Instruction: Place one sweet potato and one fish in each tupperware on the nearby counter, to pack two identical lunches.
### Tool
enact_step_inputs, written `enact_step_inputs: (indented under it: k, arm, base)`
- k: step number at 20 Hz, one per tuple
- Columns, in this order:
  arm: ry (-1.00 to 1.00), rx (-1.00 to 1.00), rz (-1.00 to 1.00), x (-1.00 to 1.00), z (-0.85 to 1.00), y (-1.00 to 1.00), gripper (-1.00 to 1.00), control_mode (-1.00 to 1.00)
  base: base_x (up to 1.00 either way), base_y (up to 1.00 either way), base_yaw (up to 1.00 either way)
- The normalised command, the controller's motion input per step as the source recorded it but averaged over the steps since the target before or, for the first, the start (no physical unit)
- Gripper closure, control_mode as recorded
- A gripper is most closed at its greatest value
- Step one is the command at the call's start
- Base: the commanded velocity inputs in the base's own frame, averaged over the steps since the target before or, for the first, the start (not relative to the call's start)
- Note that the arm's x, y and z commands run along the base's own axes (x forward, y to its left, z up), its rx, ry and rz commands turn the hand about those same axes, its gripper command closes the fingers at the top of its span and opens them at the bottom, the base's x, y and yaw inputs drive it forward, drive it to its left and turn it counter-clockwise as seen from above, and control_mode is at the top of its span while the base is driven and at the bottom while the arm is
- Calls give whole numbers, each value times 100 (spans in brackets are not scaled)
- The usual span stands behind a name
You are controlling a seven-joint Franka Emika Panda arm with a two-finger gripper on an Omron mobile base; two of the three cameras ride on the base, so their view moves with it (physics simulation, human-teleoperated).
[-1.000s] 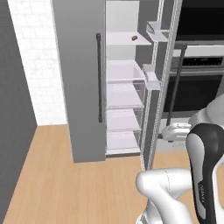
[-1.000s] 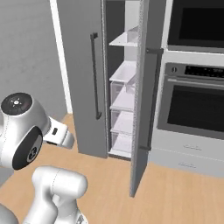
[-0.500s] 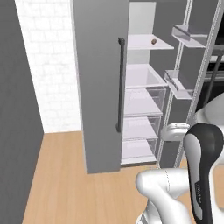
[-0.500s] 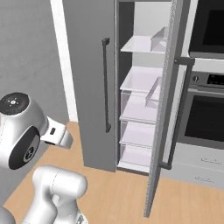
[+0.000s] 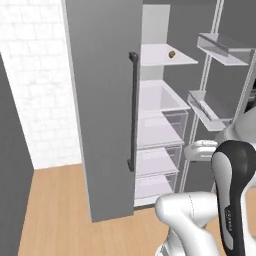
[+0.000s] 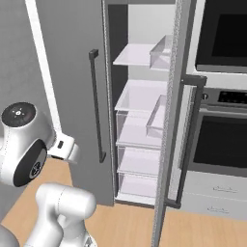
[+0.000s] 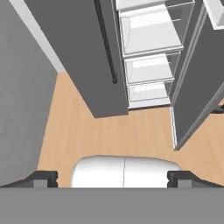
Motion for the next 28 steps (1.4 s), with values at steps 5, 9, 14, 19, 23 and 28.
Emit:
enact_step_inputs:
  k: [5,9,14,19,23,28]
  arm:
    - [0,0,0,0,0,0,-100,100]
    - [0,0,0,0,0,0,-100,100]
    - [0,0,0,0,0,0,-100,100]
    - [0,0,0,0,0,0,-100,100]
    - [0,0,0,0,0,0,-100,100]
    - [0,0,0,0,0,0,-100,100]
  base:
    - [17,0,-30]
    - [8,0,-34]
    - [26,19,-26]
    - [55,51,-7]
    - [72,15,0]
    - [56,0,0]
